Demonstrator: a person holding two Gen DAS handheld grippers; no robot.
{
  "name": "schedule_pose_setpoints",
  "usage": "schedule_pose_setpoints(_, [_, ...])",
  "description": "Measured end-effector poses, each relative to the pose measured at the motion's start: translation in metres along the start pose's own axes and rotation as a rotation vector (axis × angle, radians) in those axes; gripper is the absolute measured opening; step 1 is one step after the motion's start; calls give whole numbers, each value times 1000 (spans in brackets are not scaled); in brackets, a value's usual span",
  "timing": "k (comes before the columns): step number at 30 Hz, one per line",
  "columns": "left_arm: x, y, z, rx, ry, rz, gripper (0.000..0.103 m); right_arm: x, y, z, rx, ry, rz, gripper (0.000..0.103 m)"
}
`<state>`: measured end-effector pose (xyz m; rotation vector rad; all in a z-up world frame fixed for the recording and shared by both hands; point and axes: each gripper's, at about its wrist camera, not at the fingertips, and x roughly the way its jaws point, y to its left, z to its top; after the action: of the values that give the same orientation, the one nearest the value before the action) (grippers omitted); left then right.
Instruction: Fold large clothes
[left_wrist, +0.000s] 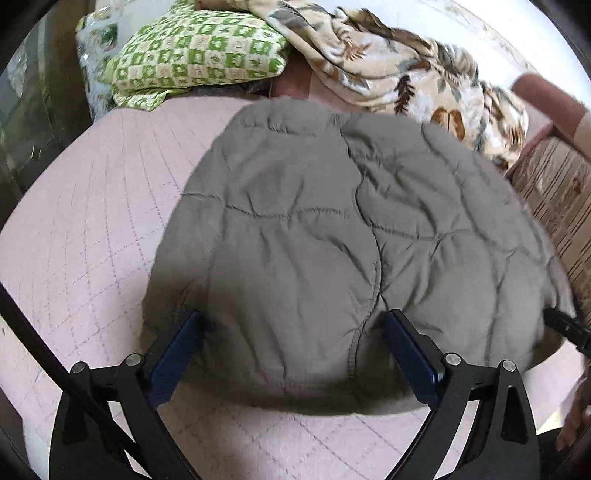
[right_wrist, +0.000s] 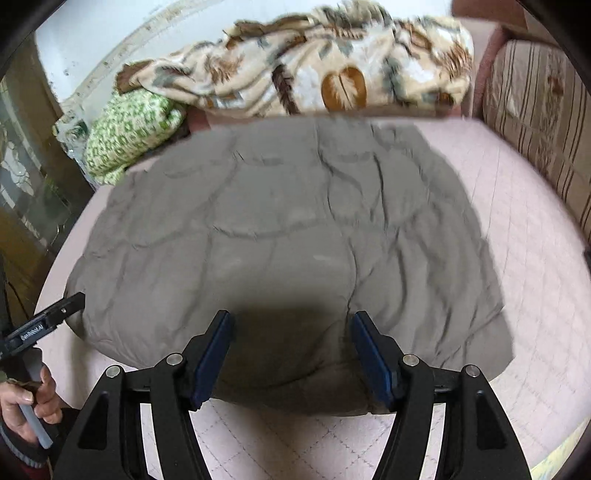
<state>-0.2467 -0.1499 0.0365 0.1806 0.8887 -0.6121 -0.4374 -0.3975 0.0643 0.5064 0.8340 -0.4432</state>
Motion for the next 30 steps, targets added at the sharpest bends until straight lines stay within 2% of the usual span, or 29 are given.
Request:
schedule_pose_setpoints(4, [0, -3, -1, 1, -10, 23, 100, 14, 2, -6, -40, -2, -24, 75])
schedule_pose_setpoints(8, [-30, 0, -11, -25, -47, -36, 100, -13, 0, -12, -13, -48, 24, 75])
schedule_pose_setpoints(11, [-44, 2, -21, -29, -81, -16, 100, -33, -13, -20, 8, -81, -17, 75])
schedule_pose_setpoints(13, [-40, 0, -27, -19, -79, -15, 100, -37, -30, -25, 58, -80, -65, 75])
schedule_pose_setpoints(15, [-28, -1, -27, -20, -38, -3, 100, -32, -49, -29, 115, -60, -87, 75])
schedule_pose_setpoints(17, [-19, 3, -26, -55, -15, -32, 100, -22, -61, -30, 151, -29, -93, 75])
schedule_pose_setpoints(20, [-8, 5, -25, -77, -5, -45, 100, -14, -62, -29, 140, -22, -98, 79])
schedule_pose_setpoints(22, [-14, 3, -27, -75, -38, -33, 100, -12, -53, -30, 93, -27, -123, 82])
schedule_pose_setpoints(25, [-34, -3, -36, -54, -119, -28, 100, -22, -44, -32, 65, -97, -162, 82])
schedule_pose_setpoints(27, [-55, -12, -46, -4, -197, -18, 101, -43, -28, -38, 13, -225, -177, 82])
schedule_pose_setpoints(30, [-78, -22, -58, 48, -268, -7, 101, -61, -5, -50, -69, -325, -181, 82])
